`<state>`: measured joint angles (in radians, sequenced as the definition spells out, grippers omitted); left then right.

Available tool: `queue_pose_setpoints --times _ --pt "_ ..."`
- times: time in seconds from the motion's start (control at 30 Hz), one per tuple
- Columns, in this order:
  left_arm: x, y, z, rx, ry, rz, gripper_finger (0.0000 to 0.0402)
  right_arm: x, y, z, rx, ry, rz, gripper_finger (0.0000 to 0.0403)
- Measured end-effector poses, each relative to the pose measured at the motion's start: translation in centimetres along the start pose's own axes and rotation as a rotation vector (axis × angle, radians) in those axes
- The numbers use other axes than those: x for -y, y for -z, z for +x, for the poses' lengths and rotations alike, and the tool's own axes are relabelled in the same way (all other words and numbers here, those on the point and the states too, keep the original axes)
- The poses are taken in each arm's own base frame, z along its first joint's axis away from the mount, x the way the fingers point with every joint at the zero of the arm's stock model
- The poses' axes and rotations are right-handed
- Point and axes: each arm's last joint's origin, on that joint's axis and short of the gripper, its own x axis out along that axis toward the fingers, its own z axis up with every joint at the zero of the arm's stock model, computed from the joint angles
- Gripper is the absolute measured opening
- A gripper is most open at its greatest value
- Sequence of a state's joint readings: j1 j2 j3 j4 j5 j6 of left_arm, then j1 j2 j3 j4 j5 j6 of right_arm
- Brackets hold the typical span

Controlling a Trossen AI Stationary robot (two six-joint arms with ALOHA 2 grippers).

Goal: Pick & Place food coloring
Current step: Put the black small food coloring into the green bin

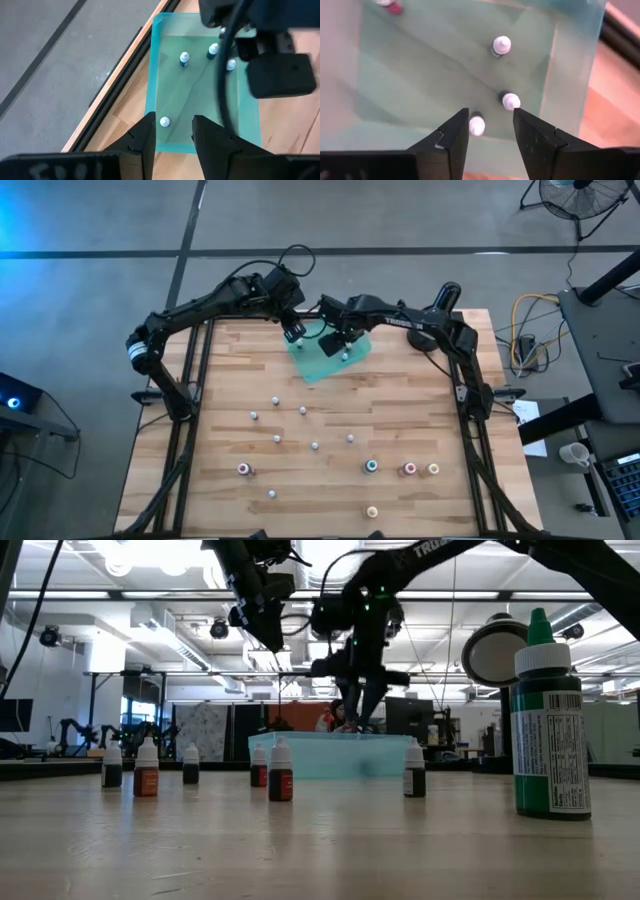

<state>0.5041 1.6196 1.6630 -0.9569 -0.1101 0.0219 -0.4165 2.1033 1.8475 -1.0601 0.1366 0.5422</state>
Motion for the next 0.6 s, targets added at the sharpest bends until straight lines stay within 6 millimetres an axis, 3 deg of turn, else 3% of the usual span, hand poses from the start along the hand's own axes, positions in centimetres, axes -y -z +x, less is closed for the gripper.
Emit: queue_pose_setpoints --times 0.23,0.43,0.6 --pt "0.0 0.0 0.0 0.000 0.001 0.000 0.0103 -2.1 1.3 -3.6 -0.053 0.004 -0.255 0.0144" --pt "0.2 0.3 0.0 -0.029 0.059 0.093 0.0103 -4.9 5.3 -5.3 -0.117 0.011 -0.423 0.0134" --pt "0.2 0.2 0.1 -0.026 0.059 0.040 0.0103 -6.2 9.5 -6.7 -0.102 0.054 -0.426 0.0130"
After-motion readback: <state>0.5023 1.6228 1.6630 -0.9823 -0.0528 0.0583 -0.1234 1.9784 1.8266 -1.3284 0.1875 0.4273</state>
